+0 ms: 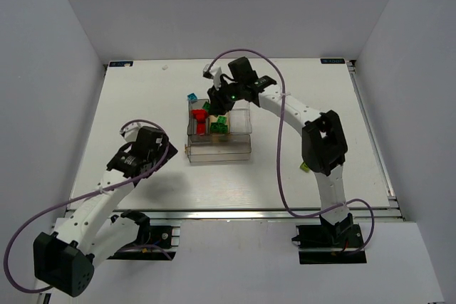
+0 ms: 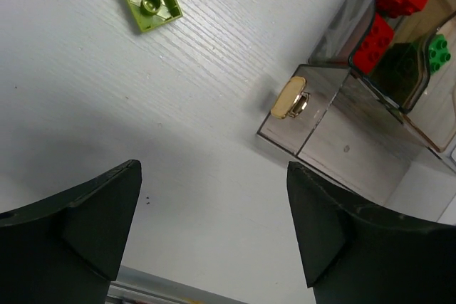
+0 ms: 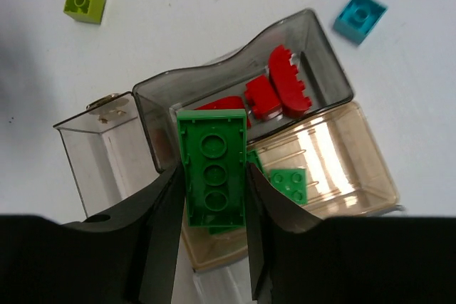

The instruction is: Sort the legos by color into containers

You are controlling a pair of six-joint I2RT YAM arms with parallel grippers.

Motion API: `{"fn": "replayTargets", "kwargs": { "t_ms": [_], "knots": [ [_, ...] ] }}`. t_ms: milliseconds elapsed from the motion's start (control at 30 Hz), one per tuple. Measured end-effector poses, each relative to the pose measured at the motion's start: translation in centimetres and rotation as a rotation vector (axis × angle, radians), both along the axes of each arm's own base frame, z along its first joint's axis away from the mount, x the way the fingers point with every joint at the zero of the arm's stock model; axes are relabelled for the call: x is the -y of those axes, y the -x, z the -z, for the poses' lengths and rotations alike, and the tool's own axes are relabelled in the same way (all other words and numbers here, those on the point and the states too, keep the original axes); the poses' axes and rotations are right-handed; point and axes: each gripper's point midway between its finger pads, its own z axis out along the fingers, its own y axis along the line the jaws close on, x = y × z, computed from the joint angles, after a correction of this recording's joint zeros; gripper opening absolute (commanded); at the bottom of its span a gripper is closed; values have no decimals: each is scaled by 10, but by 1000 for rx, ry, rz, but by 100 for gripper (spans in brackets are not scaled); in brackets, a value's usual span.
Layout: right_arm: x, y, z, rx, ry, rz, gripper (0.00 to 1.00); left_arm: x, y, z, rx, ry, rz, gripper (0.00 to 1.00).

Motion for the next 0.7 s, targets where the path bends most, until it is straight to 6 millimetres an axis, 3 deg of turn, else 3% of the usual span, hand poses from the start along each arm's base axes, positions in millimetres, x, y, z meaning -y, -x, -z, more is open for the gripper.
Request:
{"fn": "replayTargets", "kwargs": {
  "t_ms": [167, 200, 333, 400, 667, 700],
  "knots": [
    [-2, 1, 30, -62, 63, 67, 36, -4, -12, 0, -61, -47, -37, 95],
    [1, -1, 35, -69, 75, 82, 45, -5, -17, -1, -76, -57, -45, 95],
    [8, -7, 43, -78, 99, 122, 70, -7, -36, 2, -119, -85, -76, 95],
    [10, -9, 43, -71, 103, 125, 75, -12, -40, 8, -144, -94, -94, 93],
    [25, -9, 35, -25, 104, 144, 76, -33, -39, 30, -257, -115, -183, 80],
    [32, -5, 31, -19, 103, 154, 69, -35, -39, 32, -264, -114, -194, 77]
  ]
}}
